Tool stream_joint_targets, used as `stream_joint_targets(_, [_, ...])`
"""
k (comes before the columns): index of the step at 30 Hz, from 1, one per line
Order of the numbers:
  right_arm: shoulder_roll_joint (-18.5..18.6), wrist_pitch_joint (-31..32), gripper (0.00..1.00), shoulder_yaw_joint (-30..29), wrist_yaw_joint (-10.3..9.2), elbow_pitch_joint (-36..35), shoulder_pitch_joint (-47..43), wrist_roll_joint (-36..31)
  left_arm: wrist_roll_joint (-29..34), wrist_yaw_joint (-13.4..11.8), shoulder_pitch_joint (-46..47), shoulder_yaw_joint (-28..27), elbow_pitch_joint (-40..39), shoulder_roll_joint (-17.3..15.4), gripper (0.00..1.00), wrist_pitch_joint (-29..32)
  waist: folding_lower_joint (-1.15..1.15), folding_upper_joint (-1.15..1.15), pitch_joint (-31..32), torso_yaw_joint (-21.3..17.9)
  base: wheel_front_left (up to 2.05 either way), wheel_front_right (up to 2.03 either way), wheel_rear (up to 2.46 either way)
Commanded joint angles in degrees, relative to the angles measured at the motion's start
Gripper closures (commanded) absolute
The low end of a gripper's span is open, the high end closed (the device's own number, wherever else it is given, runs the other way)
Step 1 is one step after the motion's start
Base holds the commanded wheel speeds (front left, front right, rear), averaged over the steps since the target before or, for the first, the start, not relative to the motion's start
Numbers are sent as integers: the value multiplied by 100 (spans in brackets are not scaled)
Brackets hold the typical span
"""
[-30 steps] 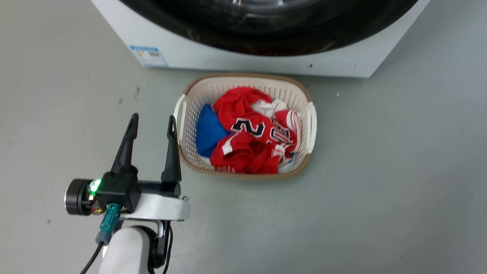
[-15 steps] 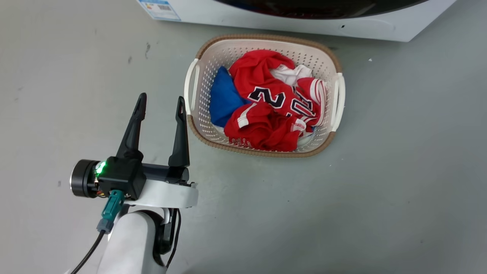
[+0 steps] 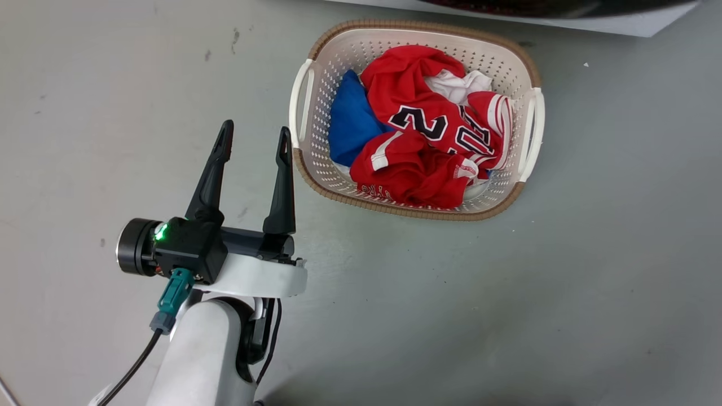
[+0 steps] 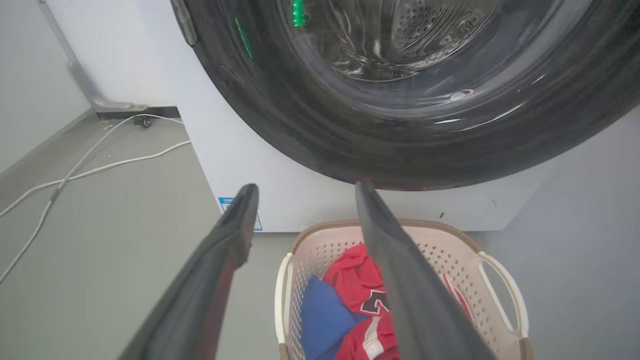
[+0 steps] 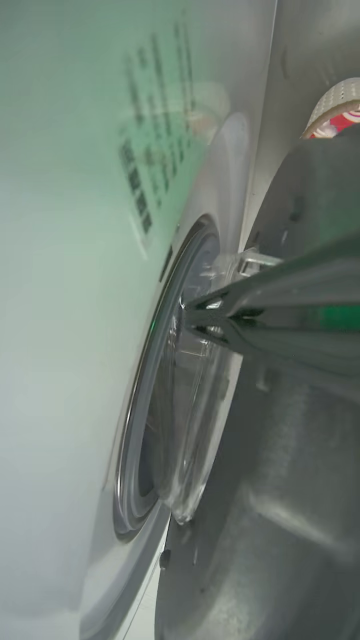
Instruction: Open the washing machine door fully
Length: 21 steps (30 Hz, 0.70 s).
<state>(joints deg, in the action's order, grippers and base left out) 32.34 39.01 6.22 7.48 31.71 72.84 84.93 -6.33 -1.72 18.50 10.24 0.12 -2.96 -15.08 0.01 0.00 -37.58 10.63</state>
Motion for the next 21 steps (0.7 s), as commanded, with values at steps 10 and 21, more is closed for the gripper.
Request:
stream_joint_targets(10, [86, 783, 100, 135, 2, 99, -129, 93, -19, -48, -32, -66, 86, 10, 0, -14, -1, 0, 193, -27, 0, 0, 0])
stream_joint_targets(21, [-52, 1150, 100, 231, 2, -245, -759, 210, 117, 55, -135, -209, 134, 10, 0, -14, -1, 0, 502, -259, 0, 0, 0])
